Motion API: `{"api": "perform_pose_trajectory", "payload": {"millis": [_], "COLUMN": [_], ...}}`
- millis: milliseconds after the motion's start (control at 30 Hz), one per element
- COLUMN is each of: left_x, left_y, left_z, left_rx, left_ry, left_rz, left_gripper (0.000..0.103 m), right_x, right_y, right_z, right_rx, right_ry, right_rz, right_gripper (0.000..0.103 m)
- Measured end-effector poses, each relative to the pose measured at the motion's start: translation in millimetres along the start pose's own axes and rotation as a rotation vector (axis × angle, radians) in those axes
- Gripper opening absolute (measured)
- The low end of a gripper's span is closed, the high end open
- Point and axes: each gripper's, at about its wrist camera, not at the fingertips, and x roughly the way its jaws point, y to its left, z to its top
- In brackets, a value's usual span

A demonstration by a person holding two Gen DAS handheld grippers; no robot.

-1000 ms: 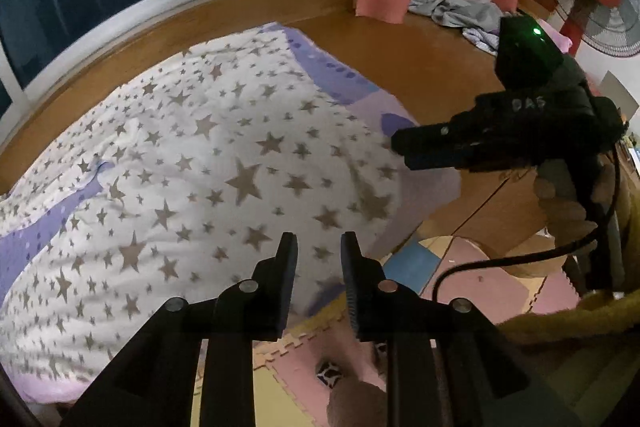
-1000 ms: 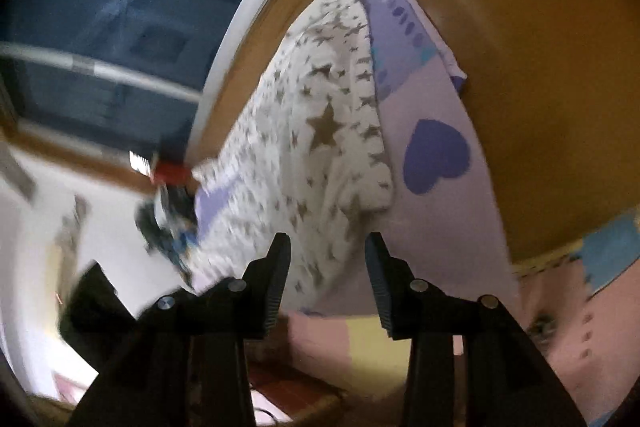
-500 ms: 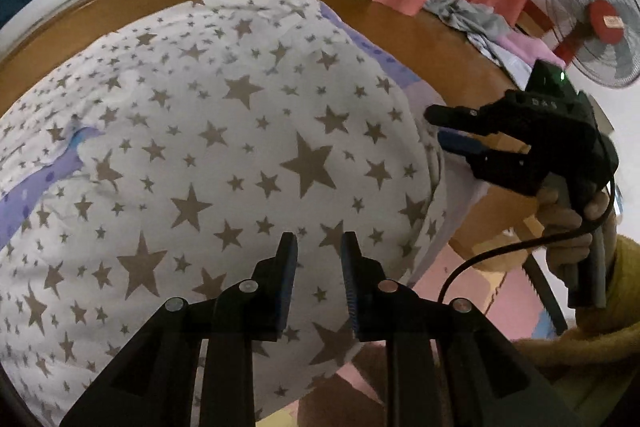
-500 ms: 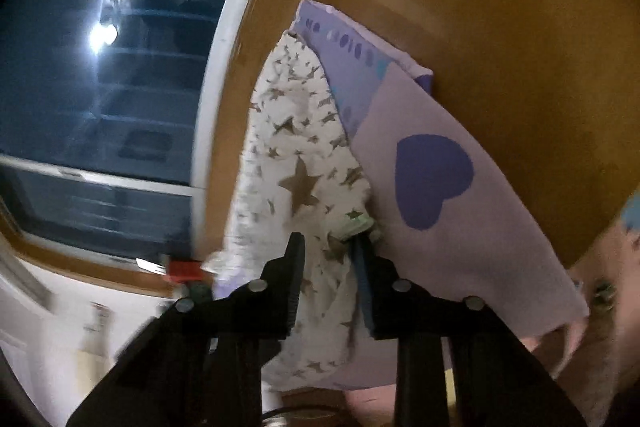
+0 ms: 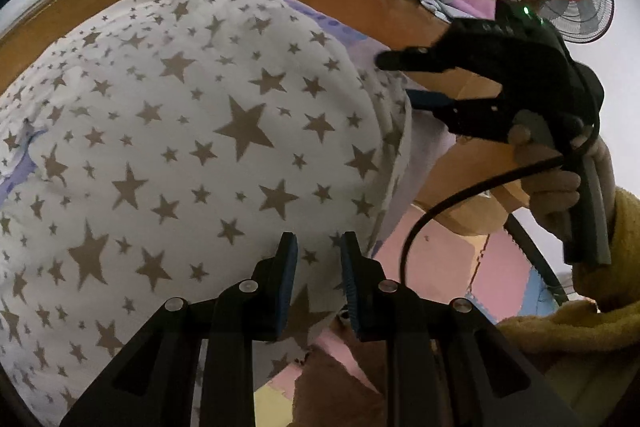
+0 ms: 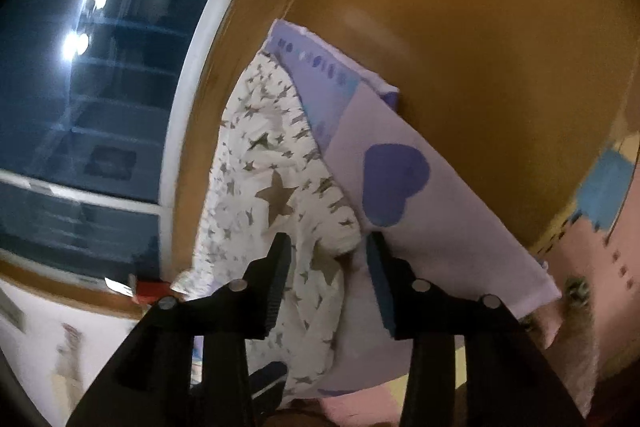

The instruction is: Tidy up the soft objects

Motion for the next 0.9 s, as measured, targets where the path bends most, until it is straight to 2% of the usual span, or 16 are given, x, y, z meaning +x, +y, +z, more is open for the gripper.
{"api": "perform_pose_trajectory", "payload": {"millis": [33, 67, 100, 267, 333, 500, 567, 667, 733, 767, 800, 833, 900], "left_x": [0, 0, 1, -3, -4, -15, -25, -40, -43, -43, -42, -40, -34], "left_y": [-1, -2, -2, -11, -16, -19, -16, -9, 1, 8, 14, 21, 29], "left_z": [-1, -1, -2, -7, -10, -7, 0, 15, 29, 37, 44, 51, 67], "left_rx": [0.001, 0.001, 0.002, 0.023, 0.044, 0.063, 0.066, 0.067, 0.054, 0.046, 0.038, 0.031, 0.003], "left_ry": [0.0, 0.0, 0.0, 0.009, 0.016, 0.018, -0.013, -0.063, -0.09, -0.096, -0.097, -0.098, -0.097], "left_rz": [-0.004, -0.008, -0.012, -0.043, -0.041, -0.044, -0.027, 0.008, 0.034, 0.052, 0.075, 0.098, 0.102], "left_gripper": [0.022, 0.023, 0.023, 0.023, 0.023, 0.023, 0.023, 0.024, 0.025, 0.025, 0.025, 0.025, 0.025], "right_x": [1, -1, -4, -45, -43, -14, -17, -24, -29, -32, -34, -34, 0], "right_y": [5, 9, 13, 15, 11, 24, 35, 60, 77, 85, 93, 102, 122], "right_z": [-2, -3, -5, -10, -9, -15, -15, 10, 26, 35, 43, 52, 78], "right_rx": [-0.038, -0.072, -0.105, -0.184, -0.221, -0.448, -0.512, -0.59, -0.642, -0.667, -0.693, -0.721, -0.802], "right_ry": [-0.004, -0.012, -0.023, -0.189, -0.173, -0.102, -0.069, -0.085, -0.096, -0.101, -0.106, -0.11, -0.076], "right_rz": [-0.024, -0.049, -0.075, -0.278, -0.328, -0.472, -0.472, -0.415, -0.376, -0.357, -0.337, -0.316, -0.281], "right_gripper": [0.039, 0.023, 0.018, 0.016, 0.016, 0.02, 0.021, 0.028, 0.04, 0.05, 0.056, 0.056, 0.056]}}
